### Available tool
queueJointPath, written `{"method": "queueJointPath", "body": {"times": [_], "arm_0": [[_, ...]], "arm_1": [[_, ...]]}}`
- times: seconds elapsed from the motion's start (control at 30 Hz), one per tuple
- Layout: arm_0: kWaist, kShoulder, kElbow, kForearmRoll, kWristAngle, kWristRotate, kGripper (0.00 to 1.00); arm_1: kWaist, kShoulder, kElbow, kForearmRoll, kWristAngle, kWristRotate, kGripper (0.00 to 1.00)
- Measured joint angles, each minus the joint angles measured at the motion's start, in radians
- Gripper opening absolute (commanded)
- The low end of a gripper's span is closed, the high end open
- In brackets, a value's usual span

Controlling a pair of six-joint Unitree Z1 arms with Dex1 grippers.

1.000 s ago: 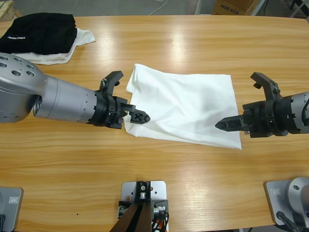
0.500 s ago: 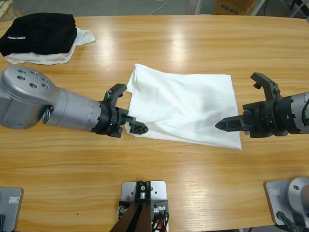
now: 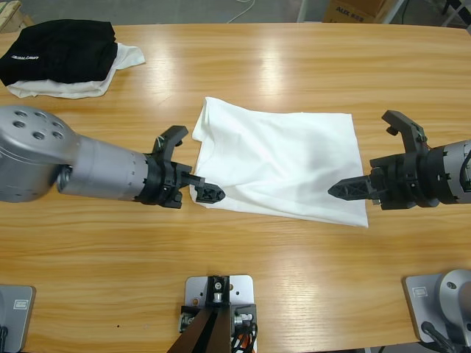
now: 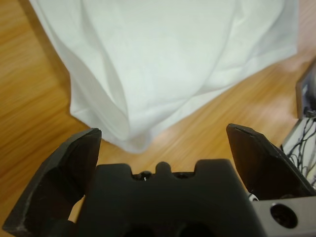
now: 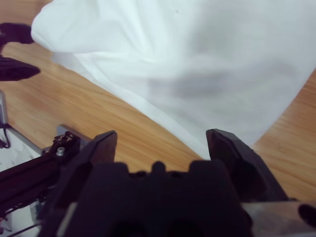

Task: Fold clothes

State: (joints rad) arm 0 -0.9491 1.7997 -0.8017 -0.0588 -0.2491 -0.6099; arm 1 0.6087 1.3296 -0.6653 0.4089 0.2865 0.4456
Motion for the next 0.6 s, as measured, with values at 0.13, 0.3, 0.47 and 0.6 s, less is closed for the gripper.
{"method": "queueJointPath", "body": {"times": [0.13, 0.3, 0.47, 0.6], "arm_0": [[0.000, -0.041, -0.039, 0.117, 0.002, 0.006, 0.898], [0.001, -0.047, -0.102, 0.178, 0.002, 0.065, 0.788], [0.001, -0.047, -0.158, 0.188, 0.002, 0.129, 0.784], [0.001, -0.031, -0.158, 0.189, 0.002, 0.144, 0.784]], "arm_1": [[0.000, 0.000, 0.000, 0.000, 0.000, 0.015, 0.738], [0.000, -0.001, -0.001, 0.002, -0.010, 0.018, 0.738], [0.000, -0.031, -0.001, 0.005, -0.014, 0.018, 0.738], [0.000, -0.035, -0.001, 0.005, -0.018, 0.018, 0.738]]}}
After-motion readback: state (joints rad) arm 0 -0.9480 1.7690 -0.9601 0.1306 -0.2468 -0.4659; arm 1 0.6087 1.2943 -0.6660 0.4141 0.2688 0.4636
